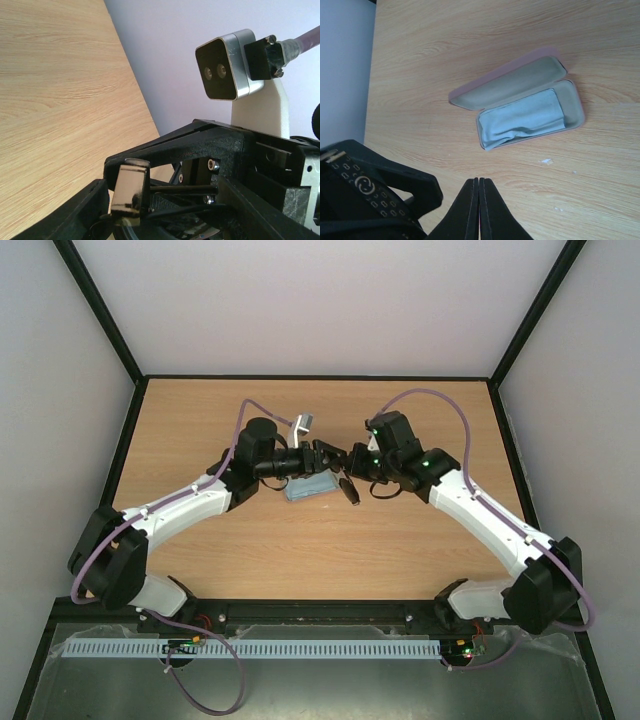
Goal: Organize the sunglasses
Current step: Fold the sunglasses.
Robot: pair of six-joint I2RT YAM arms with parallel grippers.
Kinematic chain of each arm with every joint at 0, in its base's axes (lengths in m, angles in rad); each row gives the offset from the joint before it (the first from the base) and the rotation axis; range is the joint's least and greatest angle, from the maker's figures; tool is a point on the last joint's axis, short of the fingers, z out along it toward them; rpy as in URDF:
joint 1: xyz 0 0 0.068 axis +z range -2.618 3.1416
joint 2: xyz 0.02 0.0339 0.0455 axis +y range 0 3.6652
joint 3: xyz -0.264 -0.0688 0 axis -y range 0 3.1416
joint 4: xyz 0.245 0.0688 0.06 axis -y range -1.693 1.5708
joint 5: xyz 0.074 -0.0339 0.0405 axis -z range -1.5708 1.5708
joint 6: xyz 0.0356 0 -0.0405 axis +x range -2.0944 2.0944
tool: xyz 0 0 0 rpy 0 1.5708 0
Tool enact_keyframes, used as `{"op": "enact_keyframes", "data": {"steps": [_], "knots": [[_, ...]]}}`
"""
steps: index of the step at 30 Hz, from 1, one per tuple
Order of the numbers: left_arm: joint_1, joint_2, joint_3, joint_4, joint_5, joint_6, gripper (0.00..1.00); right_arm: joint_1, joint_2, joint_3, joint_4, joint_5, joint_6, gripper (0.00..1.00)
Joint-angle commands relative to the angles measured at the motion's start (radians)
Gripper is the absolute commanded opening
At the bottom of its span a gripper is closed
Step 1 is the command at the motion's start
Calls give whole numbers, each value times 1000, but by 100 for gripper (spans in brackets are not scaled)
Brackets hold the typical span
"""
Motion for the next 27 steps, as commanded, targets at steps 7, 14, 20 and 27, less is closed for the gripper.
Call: {"op": "enact_keyframes", "data": {"steps": [7,14,20,27], "knots": [[4,-15,36,66,238,73,49,-132,-181,-54,-159,-66,-112,7],[4,-65,-19,184,413,61,50,-149,-304,-127,-59,-372,-153,21],[4,-91,-61,361,485,-47,51,-149,-399,-249,128,-650,-70,22],[3,-92,-67,415,510,-81,51,-149,-452,-262,206,-697,-16,23]]}}
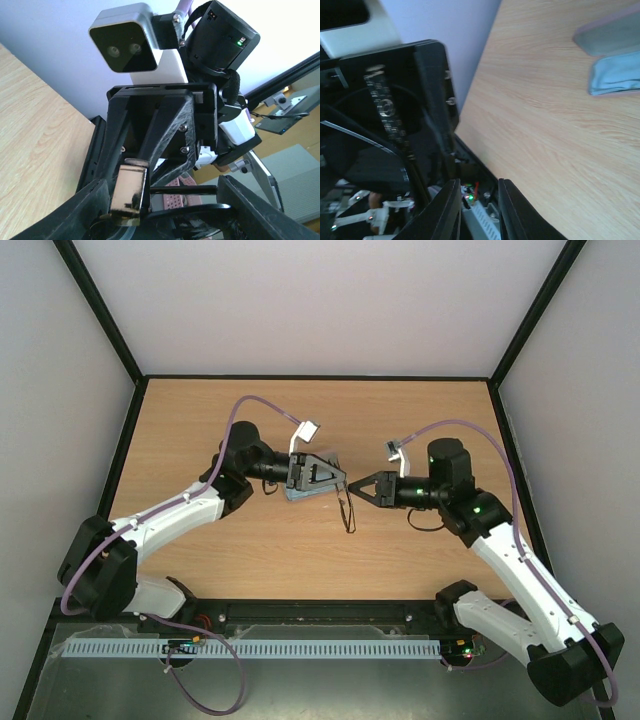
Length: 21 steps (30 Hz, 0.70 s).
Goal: Organize the sunglasses
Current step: Fold the sunglasses.
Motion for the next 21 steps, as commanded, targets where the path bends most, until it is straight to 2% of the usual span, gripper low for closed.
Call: {"op": "enact_keyframes", "data": {"steps": [1,12,21], "knots": [[1,-22,-12,95,51,-27,51,0,-33,4,78,-82,40,23],[2,-27,-11,87,51,-24,51,0,-63,5,43,-41,36,23],[3,1,0,109,50,-43,51,0,-72,-48,117,-141,68,25]]}}
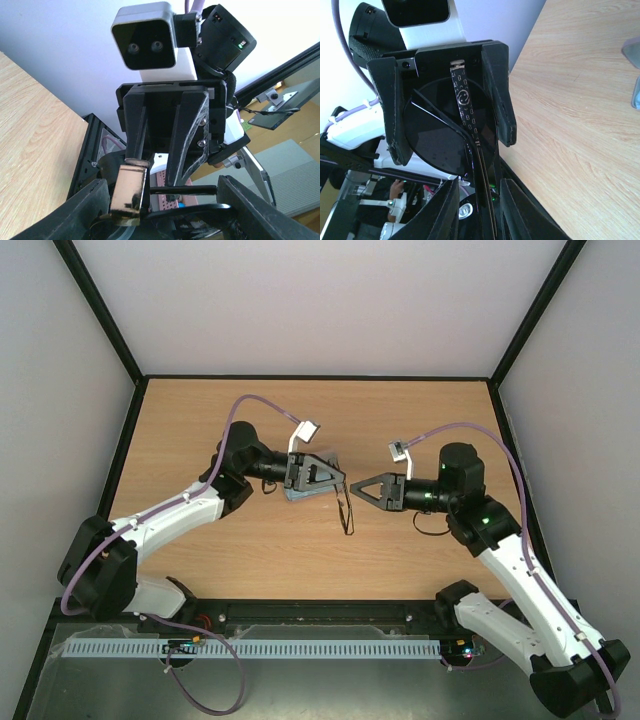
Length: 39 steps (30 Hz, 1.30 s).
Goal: Organize the sunglasses
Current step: Fold the sunglasses.
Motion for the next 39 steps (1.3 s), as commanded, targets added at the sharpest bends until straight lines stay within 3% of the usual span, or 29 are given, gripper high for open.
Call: {"op": "enact_keyframes", "data": {"steps": [1,12,24,31,36,39], "knots": [[2,3,1,71,15,-12,50,0,4,-34,41,-80,16,25],[-6,49,7,153,19,-66,50,1,11,-67,109,-120,45,26],[-20,86,14,222,19,-116,51,8,32,-85,115,-107,37,17],[-24,97,13,216,8,-114,61,9,39,-81,111,-89,29,3],[0,87,26,137,-21,-66,74,9,42,-74,74,-54,2,1],[49,67,41,12,-54,6,76,8,53,-62,11,-1,-28,1]]}}
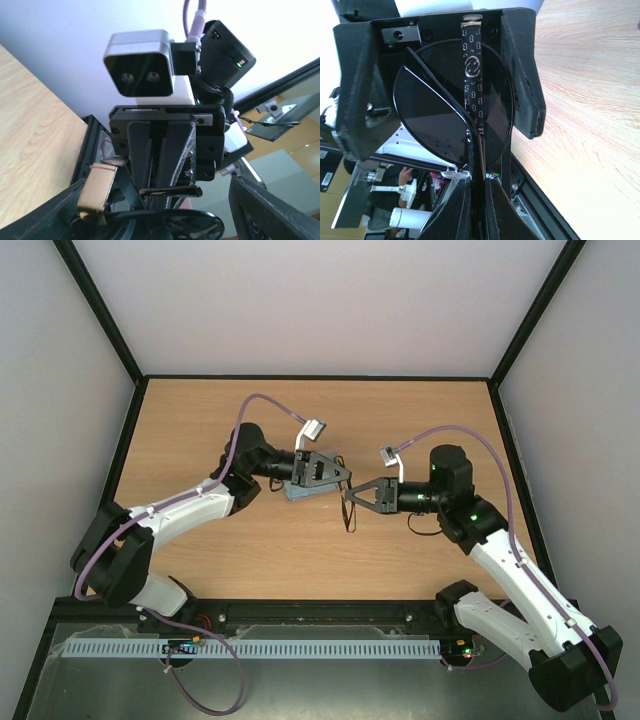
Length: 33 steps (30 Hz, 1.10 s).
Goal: Organize the sunglasses
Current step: Fold the sunglasses, then adjust the sunglasses case at the center of the board.
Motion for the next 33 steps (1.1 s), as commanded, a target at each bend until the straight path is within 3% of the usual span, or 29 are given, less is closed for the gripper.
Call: {"op": "enact_keyframes", "data": {"steps": [1,4,7,10,13,15,17,22,25,33], "knots": [[75,-39,39,-157,-57,123,79,4,18,21,-95,73,-51,1],[173,-86,27,-257,-111,155,80,4,33,36,-137,118,-74,1],[258,-134,26,-467,-214,241,80,3,61,66,-180,192,-92,1],[255,-159,18,-717,-343,330,77,3,125,154,-281,327,-157,1],[195,-203,-72,-803,-434,326,71,3,196,259,-349,448,-194,1],[137,-240,-139,-819,-496,311,67,3,252,326,-362,488,-209,1],[88,-271,-205,-811,-548,282,56,3,299,368,-364,515,-217,1],[61,-296,-352,-736,-609,220,36,-5,387,410,-346,539,-224,1],[65,-235,-378,-700,-645,224,23,-10,426,414,-327,541,-226,1],[96,6,-336,-548,-664,224,5,-12,522,473,-333,560,-243,1]]}}
